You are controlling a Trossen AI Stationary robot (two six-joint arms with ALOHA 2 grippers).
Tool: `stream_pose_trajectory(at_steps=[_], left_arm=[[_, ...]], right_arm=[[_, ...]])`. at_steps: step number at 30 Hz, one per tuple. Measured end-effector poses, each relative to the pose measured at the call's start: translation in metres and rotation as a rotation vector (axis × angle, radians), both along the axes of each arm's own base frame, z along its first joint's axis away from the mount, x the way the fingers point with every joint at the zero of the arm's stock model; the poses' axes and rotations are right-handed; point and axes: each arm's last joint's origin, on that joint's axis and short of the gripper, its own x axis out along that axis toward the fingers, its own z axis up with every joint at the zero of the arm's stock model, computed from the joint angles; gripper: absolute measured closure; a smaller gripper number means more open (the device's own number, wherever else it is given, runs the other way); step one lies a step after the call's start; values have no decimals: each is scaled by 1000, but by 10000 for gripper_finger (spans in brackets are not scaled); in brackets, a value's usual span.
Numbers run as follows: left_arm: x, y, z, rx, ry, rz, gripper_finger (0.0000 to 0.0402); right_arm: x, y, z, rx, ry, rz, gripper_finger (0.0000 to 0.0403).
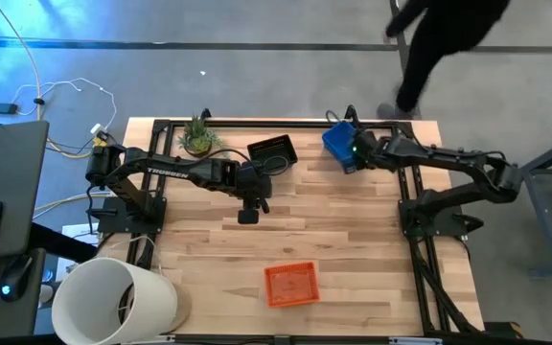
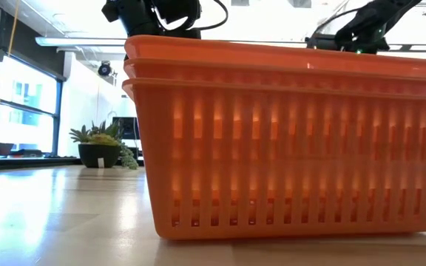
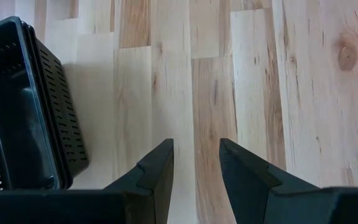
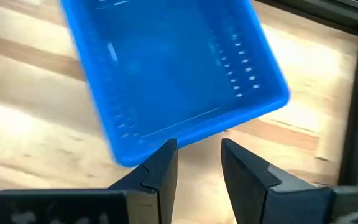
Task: Stack baskets by color
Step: Adjust the stacked blue baskets
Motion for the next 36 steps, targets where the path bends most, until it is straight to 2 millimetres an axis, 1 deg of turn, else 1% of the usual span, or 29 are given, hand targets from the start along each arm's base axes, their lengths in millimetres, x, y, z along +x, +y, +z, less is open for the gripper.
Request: stream_pose_trajectory(at_steps=[5,12,15,18,21,25,29,36], left_arm=[[0,0,0,0,-1,0,286],[1,0,0,1,-7,0,286],[1,0,0,2,-8,0,286],[1,0,1,2,-11,0,286],[1,0,1,2,-11,0,286],[1,0,0,2,-10,0,286],[1,0,0,2,-10,0,286],[1,0,0,2,-11,0,286]], right_arm=[[10,12,1,-18,-34,27,293],[35,24,8,-54,-224,149,293],[39,26,8,-59,-243,170,293],[43,27,1,-20,-226,188,293],[48,26,-12,43,-186,215,293],[50,24,-25,47,-116,206,293],[48,22,-27,47,-91,188,293],[35,17,-28,21,18,108,293]])
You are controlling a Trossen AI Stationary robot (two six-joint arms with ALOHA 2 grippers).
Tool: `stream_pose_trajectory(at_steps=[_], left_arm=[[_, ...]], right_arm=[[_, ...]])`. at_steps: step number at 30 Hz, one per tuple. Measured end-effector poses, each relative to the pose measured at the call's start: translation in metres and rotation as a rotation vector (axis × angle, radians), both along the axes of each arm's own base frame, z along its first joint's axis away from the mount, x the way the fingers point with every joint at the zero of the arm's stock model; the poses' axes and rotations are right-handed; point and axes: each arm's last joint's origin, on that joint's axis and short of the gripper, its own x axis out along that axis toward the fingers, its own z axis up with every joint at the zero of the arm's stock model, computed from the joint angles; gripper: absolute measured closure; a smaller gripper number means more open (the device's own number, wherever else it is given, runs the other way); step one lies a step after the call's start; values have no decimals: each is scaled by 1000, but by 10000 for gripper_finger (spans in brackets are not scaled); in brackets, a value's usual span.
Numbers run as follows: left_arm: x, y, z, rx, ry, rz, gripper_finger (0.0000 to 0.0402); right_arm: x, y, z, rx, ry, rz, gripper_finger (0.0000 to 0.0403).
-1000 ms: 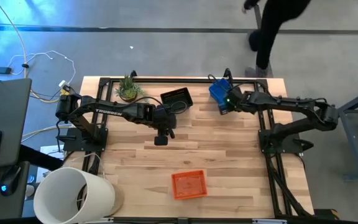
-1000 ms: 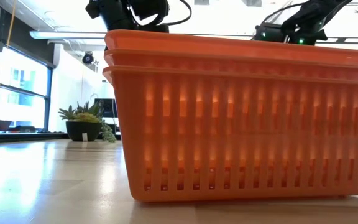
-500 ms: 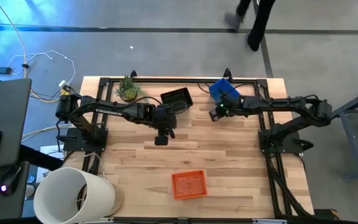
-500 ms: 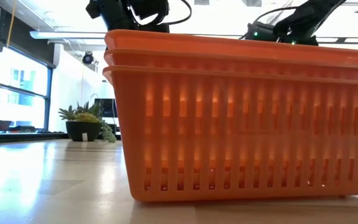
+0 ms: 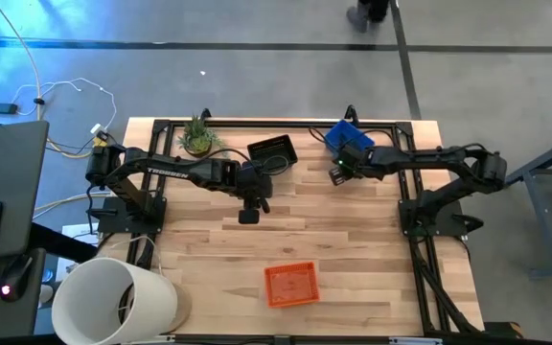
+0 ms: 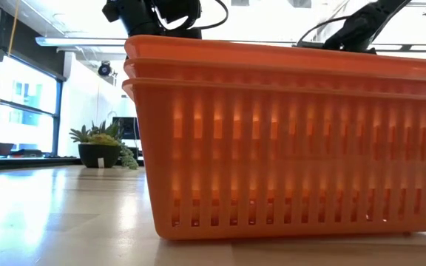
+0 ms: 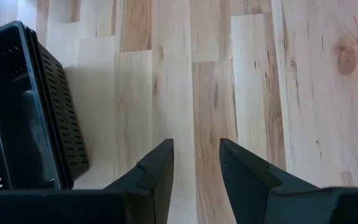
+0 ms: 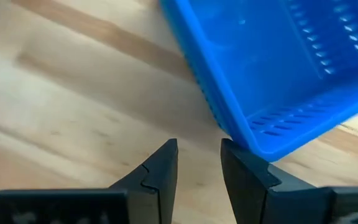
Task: Stack baskets by color
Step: Adjust the stacked blue baskets
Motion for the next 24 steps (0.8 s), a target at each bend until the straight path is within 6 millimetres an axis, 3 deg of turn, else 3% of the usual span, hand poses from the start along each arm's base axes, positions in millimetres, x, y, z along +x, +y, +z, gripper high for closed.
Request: stream_pose_trajectory(at_steps=[24], left_arm=[[1,0,1,-2,-12,7,286]], right_arm=[[-31,-36,0,-106,202,-136,293]])
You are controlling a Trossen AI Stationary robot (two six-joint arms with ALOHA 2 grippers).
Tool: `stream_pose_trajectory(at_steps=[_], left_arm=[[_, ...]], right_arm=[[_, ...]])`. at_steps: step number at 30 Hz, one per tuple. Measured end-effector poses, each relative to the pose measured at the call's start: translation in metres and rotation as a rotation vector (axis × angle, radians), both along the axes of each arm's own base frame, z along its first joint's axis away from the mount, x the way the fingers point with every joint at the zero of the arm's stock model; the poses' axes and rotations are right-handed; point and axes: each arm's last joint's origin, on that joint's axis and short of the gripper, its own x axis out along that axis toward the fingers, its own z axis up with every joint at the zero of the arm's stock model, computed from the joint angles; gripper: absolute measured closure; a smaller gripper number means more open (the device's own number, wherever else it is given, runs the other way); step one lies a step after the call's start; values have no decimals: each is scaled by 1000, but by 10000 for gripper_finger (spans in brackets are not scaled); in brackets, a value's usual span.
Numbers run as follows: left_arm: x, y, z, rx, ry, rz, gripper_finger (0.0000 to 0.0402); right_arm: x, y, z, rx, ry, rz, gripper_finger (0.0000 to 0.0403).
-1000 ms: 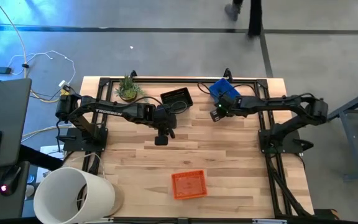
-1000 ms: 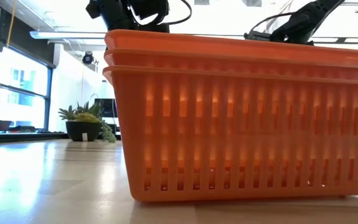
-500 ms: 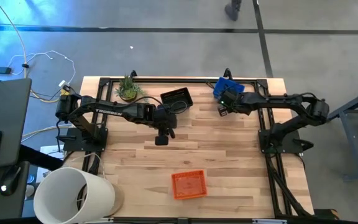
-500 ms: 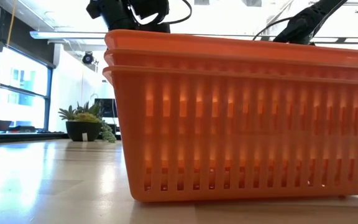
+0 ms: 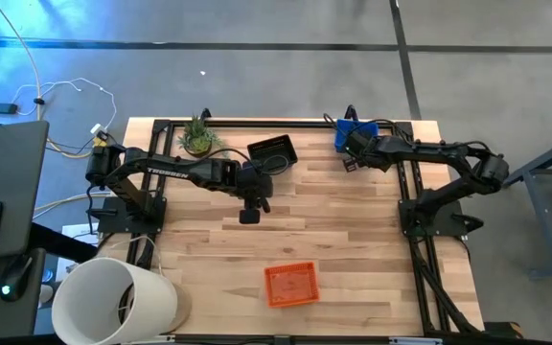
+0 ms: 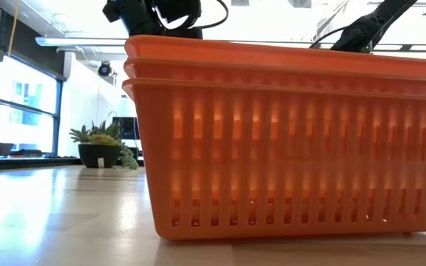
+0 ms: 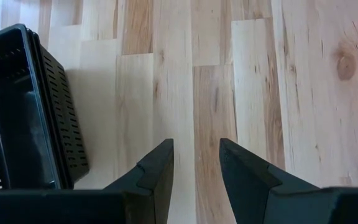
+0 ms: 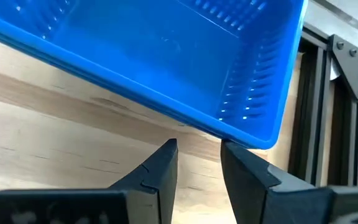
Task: Stack baskets by color
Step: Adjust the stacked blue baskets, then adjust the stacked black baskets
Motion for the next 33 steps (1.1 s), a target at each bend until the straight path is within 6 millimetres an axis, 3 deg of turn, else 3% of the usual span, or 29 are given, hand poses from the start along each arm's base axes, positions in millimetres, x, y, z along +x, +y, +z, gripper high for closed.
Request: stream_pose_trajectory(at_steps=[11,23,33], left_arm=[[0,-1,0,-39,-14,64,286],[1,-6,0,-109,-39,167,286],[12,-8,-7,-76,-80,152,286]], right_arm=[[10,16,1,68,-61,77,293],[18,60,33,14,-277,160,293],[25,78,39,2,-337,225,293]])
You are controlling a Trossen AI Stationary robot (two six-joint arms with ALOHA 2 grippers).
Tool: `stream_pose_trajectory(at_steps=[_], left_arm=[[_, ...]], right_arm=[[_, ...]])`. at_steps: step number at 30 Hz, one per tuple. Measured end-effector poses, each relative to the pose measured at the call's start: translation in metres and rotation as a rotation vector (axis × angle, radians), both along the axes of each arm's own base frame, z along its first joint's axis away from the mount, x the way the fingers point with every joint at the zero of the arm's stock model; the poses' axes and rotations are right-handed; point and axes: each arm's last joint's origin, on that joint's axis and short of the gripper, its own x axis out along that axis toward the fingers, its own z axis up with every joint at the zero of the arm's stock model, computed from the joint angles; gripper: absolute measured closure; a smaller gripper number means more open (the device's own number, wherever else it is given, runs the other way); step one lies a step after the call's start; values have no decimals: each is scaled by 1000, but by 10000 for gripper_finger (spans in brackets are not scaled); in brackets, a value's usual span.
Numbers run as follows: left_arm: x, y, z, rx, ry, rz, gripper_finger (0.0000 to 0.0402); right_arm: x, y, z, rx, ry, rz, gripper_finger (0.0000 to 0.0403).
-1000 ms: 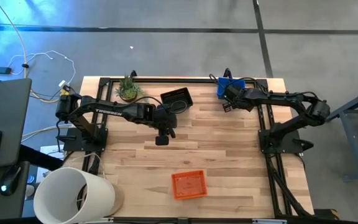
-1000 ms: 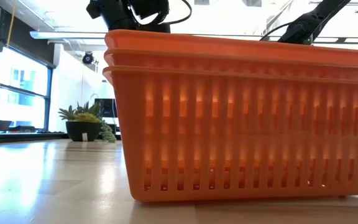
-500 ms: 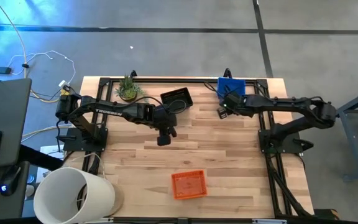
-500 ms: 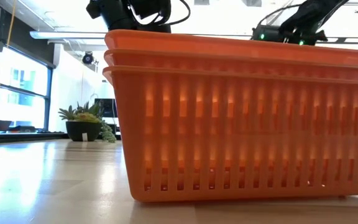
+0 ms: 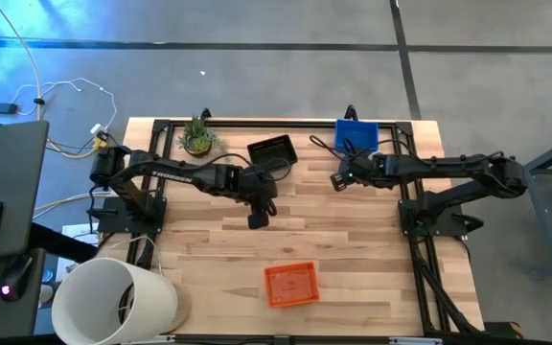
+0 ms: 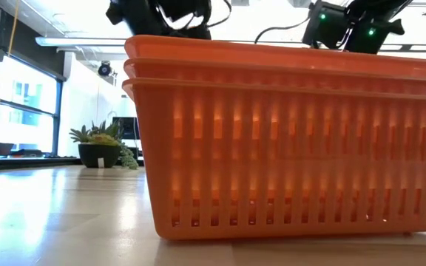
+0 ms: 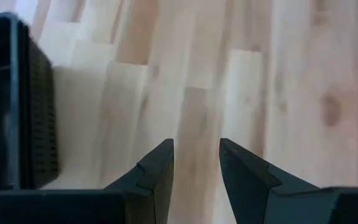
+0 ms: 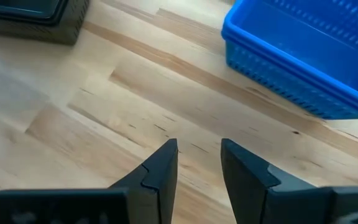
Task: Stack baskets by color
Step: Adjust the stacked black baskets
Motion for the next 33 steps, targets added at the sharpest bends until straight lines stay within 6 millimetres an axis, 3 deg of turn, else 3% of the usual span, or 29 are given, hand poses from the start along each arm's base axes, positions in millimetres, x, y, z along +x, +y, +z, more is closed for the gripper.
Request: stream_pose_trajectory(at_steps=[5,16,25,33], left_arm=[[4,15,-13,22,25,55,286],[-2,45,-14,42,24,161,287],[-1,62,-38,51,96,169,287],[-5,80,-37,125,98,264,287]], right_arm=[[0,1,0,-1,0,9,293],[0,1,0,-8,9,19,293],[0,1,0,-8,9,19,293],[0,1,0,-8,9,19,293]])
